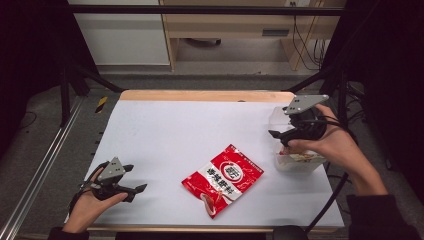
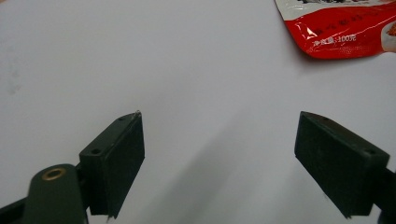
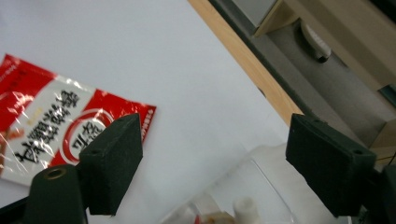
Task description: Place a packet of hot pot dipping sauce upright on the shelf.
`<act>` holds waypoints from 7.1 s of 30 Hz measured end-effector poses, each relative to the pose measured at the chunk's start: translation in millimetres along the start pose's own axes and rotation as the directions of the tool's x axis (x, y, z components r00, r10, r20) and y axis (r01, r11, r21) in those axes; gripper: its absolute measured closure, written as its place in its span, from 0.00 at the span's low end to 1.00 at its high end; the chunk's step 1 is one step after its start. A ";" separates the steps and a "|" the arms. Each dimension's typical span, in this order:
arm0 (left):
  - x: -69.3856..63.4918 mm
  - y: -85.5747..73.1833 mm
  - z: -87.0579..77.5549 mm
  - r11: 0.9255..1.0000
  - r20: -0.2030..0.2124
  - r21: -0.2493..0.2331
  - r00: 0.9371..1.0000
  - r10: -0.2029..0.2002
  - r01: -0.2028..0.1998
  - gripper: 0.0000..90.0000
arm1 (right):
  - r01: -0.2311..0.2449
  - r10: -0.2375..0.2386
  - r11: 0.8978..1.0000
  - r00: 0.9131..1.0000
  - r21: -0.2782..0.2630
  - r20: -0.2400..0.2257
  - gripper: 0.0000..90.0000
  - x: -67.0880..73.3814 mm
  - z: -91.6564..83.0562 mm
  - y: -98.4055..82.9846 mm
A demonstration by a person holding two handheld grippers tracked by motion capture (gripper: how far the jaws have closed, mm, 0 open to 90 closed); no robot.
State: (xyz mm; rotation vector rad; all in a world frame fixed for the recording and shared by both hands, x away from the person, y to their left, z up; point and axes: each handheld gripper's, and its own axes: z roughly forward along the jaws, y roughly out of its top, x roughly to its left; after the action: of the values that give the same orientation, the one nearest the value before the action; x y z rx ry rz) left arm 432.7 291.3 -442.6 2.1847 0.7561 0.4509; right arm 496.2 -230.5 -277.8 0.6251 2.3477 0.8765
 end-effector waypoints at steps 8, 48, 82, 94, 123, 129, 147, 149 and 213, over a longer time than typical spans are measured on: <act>-3.2 -0.3 4.7 1.000 -0.003 0.009 1.000 0.009 -0.009 0.16 | 0.007 -0.007 0.997 1.000 -0.074 0.001 0.14 56.9 6.3 28.9; -7.3 -1.0 9.8 1.000 -0.009 0.002 1.000 0.023 -0.023 0.12 | -0.389 0.382 0.921 0.911 0.018 0.154 0.13 131.1 107.2 -88.5; -7.6 -0.4 12.1 1.000 0.001 0.010 1.000 0.025 -0.025 0.12 | -0.468 0.466 0.879 0.884 0.086 0.048 0.15 127.7 121.4 -103.8; -7.1 -0.8 11.6 1.000 -0.004 0.013 1.000 0.027 -0.027 0.12 | -0.499 0.499 0.867 0.866 0.004 -0.025 0.26 132.6 109.1 -96.2; -6.1 -2.5 10.1 1.000 -0.016 0.020 1.000 0.014 -0.014 0.13 | -0.181 0.182 0.983 0.982 -0.030 0.047 1.00 119.2 115.4 -40.2; -6.5 -1.5 9.3 1.000 -0.010 0.015 1.000 0.013 -0.013 0.14 | -0.091 0.094 0.994 0.995 -0.059 0.037 1.00 118.3 131.6 -5.8; 0.8 29.1 8.7 0.999 -0.006 -0.013 0.999 0.034 -0.034 0.14 | -0.059 0.057 0.980 0.998 -0.190 -0.012 1.00 113.4 136.3 32.7; 2.5 34.0 7.3 0.999 -0.009 -0.017 0.999 0.036 -0.036 0.15 | -0.056 0.054 0.979 0.998 -0.197 -0.018 1.00 114.3 134.7 34.6; -4.2 154.2 21.8 0.970 0.146 -0.028 0.959 0.243 -0.242 1.00 | 0.056 -0.099 0.975 0.976 -0.214 -0.196 0.80 112.0 82.1 59.8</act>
State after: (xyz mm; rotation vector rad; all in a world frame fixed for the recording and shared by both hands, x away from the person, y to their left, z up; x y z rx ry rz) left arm 498.4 194.8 -339.5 2.2829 0.4058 0.4070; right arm 478.9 -88.0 -325.2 0.3684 2.3989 1.1803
